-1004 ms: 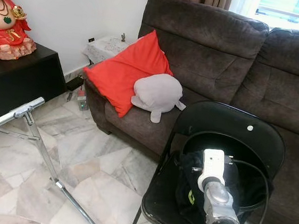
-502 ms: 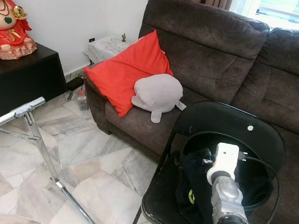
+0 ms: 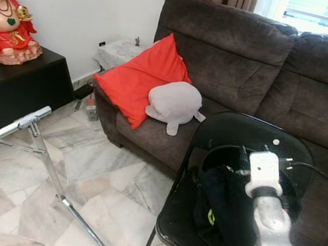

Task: Hang hanger

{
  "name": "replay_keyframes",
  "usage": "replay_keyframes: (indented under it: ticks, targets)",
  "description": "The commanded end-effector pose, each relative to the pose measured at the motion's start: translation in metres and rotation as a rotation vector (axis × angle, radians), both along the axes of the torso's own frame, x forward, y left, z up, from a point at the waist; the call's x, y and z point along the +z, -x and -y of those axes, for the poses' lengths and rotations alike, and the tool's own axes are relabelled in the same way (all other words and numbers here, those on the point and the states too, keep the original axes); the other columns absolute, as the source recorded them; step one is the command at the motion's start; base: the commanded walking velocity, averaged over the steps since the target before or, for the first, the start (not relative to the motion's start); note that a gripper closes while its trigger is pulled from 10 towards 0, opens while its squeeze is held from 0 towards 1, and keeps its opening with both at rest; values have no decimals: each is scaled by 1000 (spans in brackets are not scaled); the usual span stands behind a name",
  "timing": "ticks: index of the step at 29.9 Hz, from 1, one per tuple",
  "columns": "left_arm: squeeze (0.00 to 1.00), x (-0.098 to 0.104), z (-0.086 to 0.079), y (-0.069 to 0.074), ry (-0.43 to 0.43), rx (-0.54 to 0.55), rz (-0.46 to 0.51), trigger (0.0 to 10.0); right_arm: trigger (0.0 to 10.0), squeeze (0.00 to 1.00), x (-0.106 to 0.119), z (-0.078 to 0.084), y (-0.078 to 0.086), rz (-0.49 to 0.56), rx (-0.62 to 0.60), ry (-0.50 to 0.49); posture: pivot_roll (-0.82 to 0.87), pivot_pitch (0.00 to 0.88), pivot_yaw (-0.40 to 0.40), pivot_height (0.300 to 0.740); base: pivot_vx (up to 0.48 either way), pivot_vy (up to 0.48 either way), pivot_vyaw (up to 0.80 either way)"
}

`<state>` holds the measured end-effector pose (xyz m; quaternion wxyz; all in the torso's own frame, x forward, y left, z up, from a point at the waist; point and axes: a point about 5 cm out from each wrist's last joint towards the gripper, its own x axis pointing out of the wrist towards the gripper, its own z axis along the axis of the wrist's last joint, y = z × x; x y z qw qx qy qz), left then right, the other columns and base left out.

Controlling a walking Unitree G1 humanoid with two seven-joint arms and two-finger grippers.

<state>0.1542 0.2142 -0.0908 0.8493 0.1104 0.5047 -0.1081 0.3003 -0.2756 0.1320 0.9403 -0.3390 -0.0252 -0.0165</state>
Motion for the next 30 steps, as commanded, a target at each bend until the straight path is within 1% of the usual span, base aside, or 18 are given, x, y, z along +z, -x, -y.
replay_keyframes:
  ticks: [1, 2, 3, 4, 5, 7, 8, 9, 13, 15, 16, 17, 22, 23, 27, 28, 29, 30]
  targets:
    - [0, -2, -2, 5, -8, -3, -19, 10000, 10000, 561, 9, -3, 2, -3, 52, 138, -72, 0, 9, 740, 0, 0, 0]
    - [0, -2, -2, 5, -8, -5, -19, 10000, 10000, 0, 10, -3, 6, -29, 80, 228, -76, 0, 9, 740, 0, 0, 0]
    - [0, -2, -2, 5, -8, -6, -19, 10000, 10000, 0, 10, -3, 8, -44, 97, 281, -77, 0, 9, 740, 0, 0, 0]
    - [0, -2, -2, 5, -8, -6, -19, 10000, 10000, 0, 10, -3, 8, -44, 97, 281, -77, 0, 9, 740, 0, 0, 0]
    - [0, -2, -1, 5, -7, -9, -19, 10000, 10000, 0, 4, -3, 16, -115, 150, 487, -82, 0, 8, 740, 0, 0, 0]
    - [0, -2, -1, 4, -6, -11, -19, 10000, 10000, 0, -3, -3, 22, -164, 191, 620, -83, 0, 8, 740, 0, 0, 0]
    - [0, -2, -1, 4, -6, -11, -19, 10000, 10000, 0, -5, -2, 24, -173, 200, 645, -85, 0, 7, 740, 0, 0, 0]
    - [0, -1, -1, 4, -5, -12, -19, 10000, 10000, 0, -12, -4, 28, -196, 228, 702, -85, 0, 8, 740, 0, 0, 0]
    - [0, -1, 0, 3, -3, -10, -16, 10000, 10000, 0, -34, -5, 42, -275, 281, 860, -78, 0, 6, 740, 0, 0, 0]
    - [0, -1, 0, 3, -4, -9, -15, 10000, 10000, 0, -39, -4, 45, -295, 278, 894, -78, 0, 4, 740, 0, 0, 0]
    - [0, -1, 0, 3, -4, -8, -15, 10000, 10000, 0, -40, -2, 46, -302, 274, 926, -77, 0, 3, 740, 0, 0, 0]
    - [0, -1, -1, 3, -5, -7, -14, 10000, 10000, 0, -40, 3, 48, -306, 242, 958, -76, 0, 2, 740, 0, 0, 0]
    - [0, -1, -1, 3, -6, -5, -13, 10000, 10000, 0, -36, 5, 51, -284, 217, 995, -78, 0, 1, 740, 0, 0, 0]
    - [0, -1, -2, 3, -7, -5, -12, 10000, 10000, 1000, -36, 4, 53, -281, 220, 984, -79, 0, 2, 740, 0, 0, 0]
    - [0, 0, -3, 2, -9, -6, -12, 10000, 10000, 1000, -37, 2, 66, -265, 188, 1015, -87, 0, 8, 740, 0, 0, 0]
    - [0, 0, -3, 2, -10, -7, -12, 10000, 10000, 965, -38, 1, 70, -267, 191, 1018, -89, 0, 9, 740, 0, 0, 0]
    - [0, 0, -3, 2, -11, -8, -12, 10000, 10000, 965, -39, 1, 72, -269, 194, 1019, -89, 0, 9, 740, 0, 0, 0]
    - [0, 0, -3, 1, -12, -10, -12, 10000, 10000, 0, -46, -2, 81, -303, 220, 1017, -94, 0, 6, 740, 0, 0, 0]
